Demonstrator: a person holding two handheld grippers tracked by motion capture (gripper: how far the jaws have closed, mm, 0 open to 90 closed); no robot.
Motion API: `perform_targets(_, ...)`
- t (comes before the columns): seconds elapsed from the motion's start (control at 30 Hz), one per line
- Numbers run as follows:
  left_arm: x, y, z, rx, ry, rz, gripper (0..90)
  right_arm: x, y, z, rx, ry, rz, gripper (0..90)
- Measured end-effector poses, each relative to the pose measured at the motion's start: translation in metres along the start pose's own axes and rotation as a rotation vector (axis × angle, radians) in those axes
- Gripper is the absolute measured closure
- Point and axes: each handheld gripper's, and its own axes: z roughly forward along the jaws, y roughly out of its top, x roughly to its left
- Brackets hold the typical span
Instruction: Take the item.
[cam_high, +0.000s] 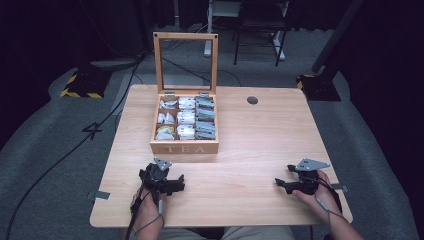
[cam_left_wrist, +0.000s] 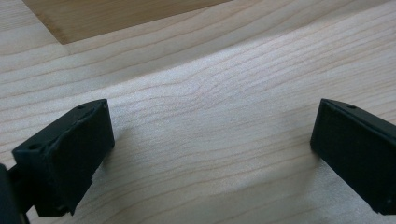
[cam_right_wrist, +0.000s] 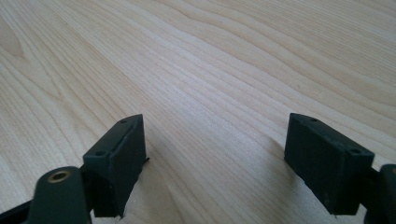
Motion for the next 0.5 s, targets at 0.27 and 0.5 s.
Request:
perform_targets(0.27, 0.0000, 0.0000, 0.0000, 0.000, 0.000, 0.000, 0.1, 0.0000, 0.0003, 0.0001, 0.002, -0.002, 0.000, 20.8)
perform_targets(0.5, 0.0000, 0.0000, 0.0000, 0.000, 0.000, 0.000, 0.1, 0.0001, 0.0007, 0.0005, 0.002, -0.004, 0.001, 20.8)
